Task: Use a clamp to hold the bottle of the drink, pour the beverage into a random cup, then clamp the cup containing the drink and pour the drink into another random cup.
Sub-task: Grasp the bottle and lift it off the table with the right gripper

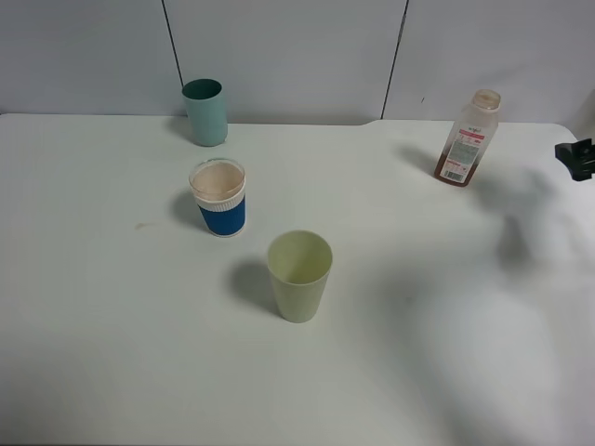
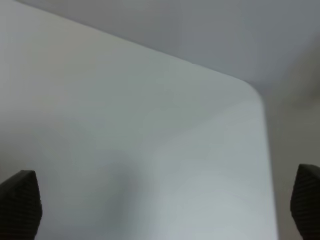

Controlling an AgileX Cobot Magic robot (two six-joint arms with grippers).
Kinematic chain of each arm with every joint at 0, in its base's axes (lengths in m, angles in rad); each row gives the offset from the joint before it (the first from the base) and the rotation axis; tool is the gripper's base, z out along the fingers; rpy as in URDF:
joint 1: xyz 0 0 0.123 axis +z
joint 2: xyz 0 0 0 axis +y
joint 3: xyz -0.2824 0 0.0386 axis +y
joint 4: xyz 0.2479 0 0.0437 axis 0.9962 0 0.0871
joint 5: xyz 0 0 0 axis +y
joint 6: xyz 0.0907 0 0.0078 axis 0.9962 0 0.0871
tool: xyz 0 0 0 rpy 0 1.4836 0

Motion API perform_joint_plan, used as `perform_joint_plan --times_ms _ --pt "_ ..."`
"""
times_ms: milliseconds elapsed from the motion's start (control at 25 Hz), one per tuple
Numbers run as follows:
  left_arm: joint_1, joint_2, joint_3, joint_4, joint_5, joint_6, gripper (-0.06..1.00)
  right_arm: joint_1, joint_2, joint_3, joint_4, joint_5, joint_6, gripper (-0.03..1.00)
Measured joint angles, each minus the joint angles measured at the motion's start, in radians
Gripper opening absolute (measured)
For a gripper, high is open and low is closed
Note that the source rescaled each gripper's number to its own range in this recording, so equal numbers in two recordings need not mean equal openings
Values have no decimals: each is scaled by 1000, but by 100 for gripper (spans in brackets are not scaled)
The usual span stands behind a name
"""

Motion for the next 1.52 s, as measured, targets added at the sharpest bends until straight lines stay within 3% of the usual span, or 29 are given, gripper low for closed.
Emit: perform_joint_plan --times_ms 280,600,800,1120,1520 --pt "0 0 0 0 0 0 99 52 77 -65 -210 -1 165 100" --pt "0 0 0 0 0 0 99 90 86 -67 -349 -32 215 100" --pt "0 0 0 0 0 0 99 107 88 -72 -394 -32 233 100" --pt "0 0 0 0 0 0 99 159 163 -172 -507 -29 359 100" --pt "0 0 0 0 0 0 99 200 242 -242 -547 -29 388 100"
